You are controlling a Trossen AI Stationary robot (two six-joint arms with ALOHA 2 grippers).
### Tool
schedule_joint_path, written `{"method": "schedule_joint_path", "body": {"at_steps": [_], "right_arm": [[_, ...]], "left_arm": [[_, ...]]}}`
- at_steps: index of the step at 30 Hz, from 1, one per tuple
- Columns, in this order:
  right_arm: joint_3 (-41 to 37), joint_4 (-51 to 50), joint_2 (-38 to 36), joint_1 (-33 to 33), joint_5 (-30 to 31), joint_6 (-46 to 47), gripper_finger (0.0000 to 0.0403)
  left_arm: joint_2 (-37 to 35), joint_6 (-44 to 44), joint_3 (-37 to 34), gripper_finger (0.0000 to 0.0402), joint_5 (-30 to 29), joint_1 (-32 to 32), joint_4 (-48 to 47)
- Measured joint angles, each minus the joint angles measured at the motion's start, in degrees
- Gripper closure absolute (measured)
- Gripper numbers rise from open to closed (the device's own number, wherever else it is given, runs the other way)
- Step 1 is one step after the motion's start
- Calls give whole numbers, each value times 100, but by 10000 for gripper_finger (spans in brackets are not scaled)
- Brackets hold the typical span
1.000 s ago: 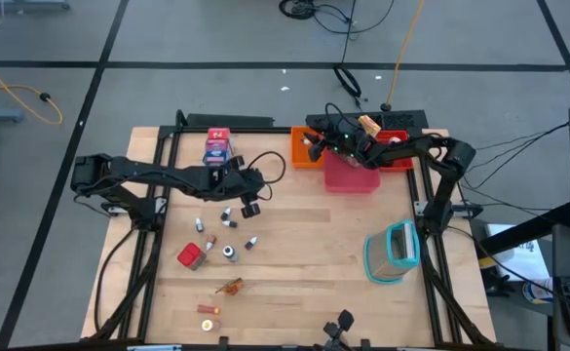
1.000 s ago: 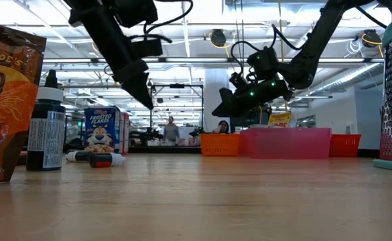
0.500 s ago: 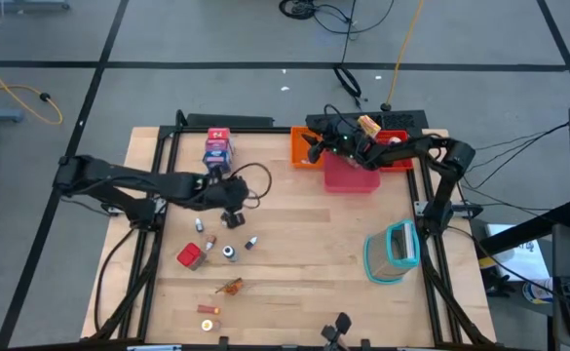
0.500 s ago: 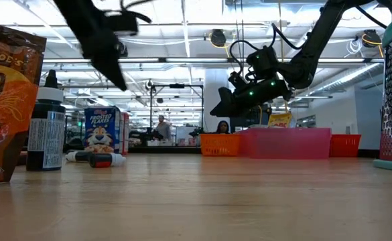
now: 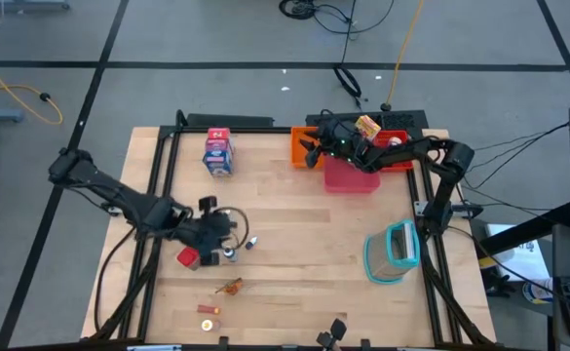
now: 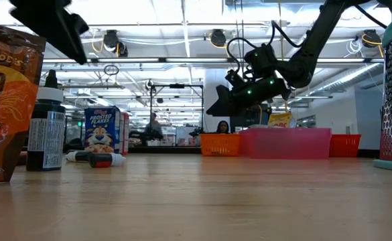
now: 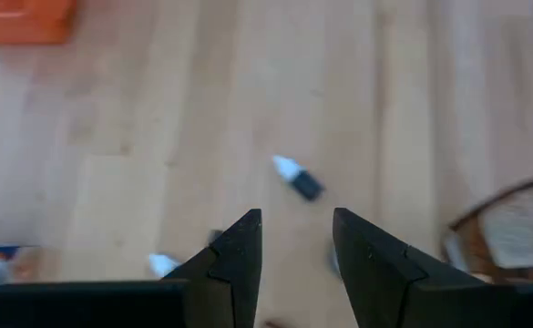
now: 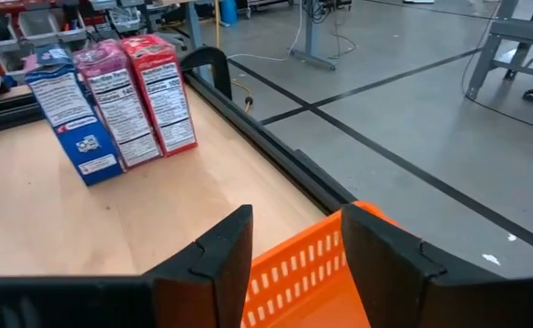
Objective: Pick & Place Kitchen Items
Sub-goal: Put the large black food coloring bottle into the orange bin
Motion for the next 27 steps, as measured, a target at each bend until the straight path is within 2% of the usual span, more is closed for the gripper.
{"method": "schedule_joint_path", "body": {"at_steps": [6,12,27], "right_arm": [[0,22,0,32,0,2,241],[-2,4,0,32,0,2,243],[-2,4,-2,32,-1,2,241]], "left_arm": [[11,-528,-2,266,-320,-533,238],[14,-870,-2,266,-472,-810,304],[761,-1439,-2,262,-505,-856,224]]}}
